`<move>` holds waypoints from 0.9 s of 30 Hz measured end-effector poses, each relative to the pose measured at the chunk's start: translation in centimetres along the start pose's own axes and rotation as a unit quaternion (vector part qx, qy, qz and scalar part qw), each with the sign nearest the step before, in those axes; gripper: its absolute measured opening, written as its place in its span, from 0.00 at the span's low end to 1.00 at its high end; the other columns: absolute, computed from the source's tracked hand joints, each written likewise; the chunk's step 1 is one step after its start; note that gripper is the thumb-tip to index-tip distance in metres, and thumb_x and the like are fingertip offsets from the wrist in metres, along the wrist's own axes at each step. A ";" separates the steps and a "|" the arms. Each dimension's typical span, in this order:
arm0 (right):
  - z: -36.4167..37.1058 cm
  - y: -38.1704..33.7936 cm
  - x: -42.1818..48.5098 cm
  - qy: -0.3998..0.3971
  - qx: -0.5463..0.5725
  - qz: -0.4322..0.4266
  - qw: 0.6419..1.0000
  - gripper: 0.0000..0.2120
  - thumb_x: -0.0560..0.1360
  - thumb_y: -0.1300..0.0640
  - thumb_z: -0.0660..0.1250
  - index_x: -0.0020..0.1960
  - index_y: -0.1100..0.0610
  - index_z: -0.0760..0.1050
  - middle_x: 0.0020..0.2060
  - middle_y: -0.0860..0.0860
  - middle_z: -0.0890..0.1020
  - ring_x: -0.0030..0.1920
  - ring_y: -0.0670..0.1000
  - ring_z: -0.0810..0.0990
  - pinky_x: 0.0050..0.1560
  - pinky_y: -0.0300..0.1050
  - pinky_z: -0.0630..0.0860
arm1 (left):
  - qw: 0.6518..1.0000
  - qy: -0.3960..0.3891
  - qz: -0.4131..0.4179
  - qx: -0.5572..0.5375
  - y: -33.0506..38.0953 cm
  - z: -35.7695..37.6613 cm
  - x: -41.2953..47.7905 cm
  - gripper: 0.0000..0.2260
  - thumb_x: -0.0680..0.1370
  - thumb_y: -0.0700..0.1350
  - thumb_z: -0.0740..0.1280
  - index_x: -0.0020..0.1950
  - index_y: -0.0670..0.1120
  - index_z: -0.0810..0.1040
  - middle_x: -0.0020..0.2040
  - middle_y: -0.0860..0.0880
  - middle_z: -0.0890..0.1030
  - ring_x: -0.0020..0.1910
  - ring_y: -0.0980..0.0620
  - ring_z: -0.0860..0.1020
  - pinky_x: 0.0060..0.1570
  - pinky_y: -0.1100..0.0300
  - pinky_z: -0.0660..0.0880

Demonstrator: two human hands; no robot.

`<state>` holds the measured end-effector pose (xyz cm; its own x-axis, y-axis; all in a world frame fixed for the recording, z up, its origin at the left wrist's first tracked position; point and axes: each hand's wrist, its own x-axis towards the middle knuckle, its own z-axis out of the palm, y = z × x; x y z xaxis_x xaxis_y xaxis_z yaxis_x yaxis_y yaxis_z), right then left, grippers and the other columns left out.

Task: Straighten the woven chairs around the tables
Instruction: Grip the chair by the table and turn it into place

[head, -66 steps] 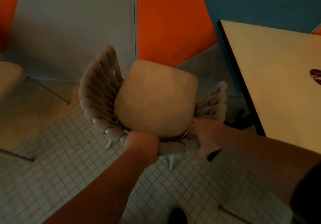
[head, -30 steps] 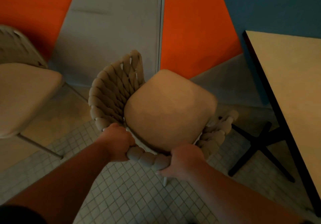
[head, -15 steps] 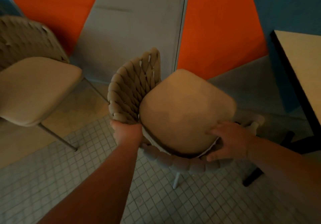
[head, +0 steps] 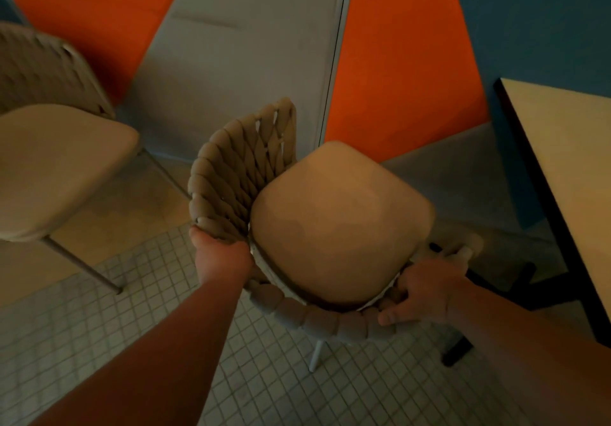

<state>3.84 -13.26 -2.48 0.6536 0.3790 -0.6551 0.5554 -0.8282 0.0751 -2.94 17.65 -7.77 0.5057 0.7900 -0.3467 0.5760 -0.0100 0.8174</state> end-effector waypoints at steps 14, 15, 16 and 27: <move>4.4 -0.4 -1.6 0.018 0.171 0.081 0.982 0.52 0.45 0.08 0.50 0.36 0.55 0.79 0.33 0.49 0.82 0.39 0.50 0.83 0.38 0.49 0.73 | 0.991 -0.099 0.055 0.074 4.6 3.3 1.1 0.25 0.75 0.38 0.65 0.71 0.46 0.64 0.61 0.40 0.77 0.58 0.37 0.78 0.51 0.47 0.76; 4.3 -0.7 -1.6 0.020 0.170 0.090 0.981 0.53 0.45 0.08 0.50 0.36 0.55 0.79 0.34 0.49 0.82 0.40 0.50 0.83 0.38 0.48 0.73 | 0.990 -0.101 0.060 0.083 4.9 3.4 1.3 0.24 0.75 0.38 0.65 0.71 0.46 0.64 0.60 0.40 0.77 0.58 0.37 0.78 0.53 0.45 0.77; 4.2 -1.0 -1.6 0.023 0.170 0.098 0.980 0.54 0.44 0.08 0.49 0.36 0.55 0.80 0.35 0.49 0.82 0.41 0.51 0.82 0.40 0.47 0.74 | 0.988 -0.104 0.065 0.090 5.4 3.3 1.4 0.24 0.76 0.38 0.65 0.71 0.46 0.64 0.60 0.41 0.76 0.58 0.37 0.78 0.55 0.45 0.77; 3.5 -2.5 -0.5 0.033 0.200 0.089 0.975 0.51 0.47 0.08 0.52 0.37 0.53 0.81 0.33 0.48 0.82 0.38 0.49 0.80 0.36 0.45 0.71 | 0.980 -0.132 0.091 0.120 6.5 3.9 4.6 0.34 0.73 0.41 0.69 0.77 0.46 0.60 0.67 0.38 0.74 0.62 0.35 0.75 0.54 0.46 0.74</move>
<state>0.38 -12.83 -4.99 0.7606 0.2289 -0.6076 0.1936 -0.9732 -0.1243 5.63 18.82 -5.79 0.7445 0.5757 -0.3380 0.5788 -0.3044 0.7565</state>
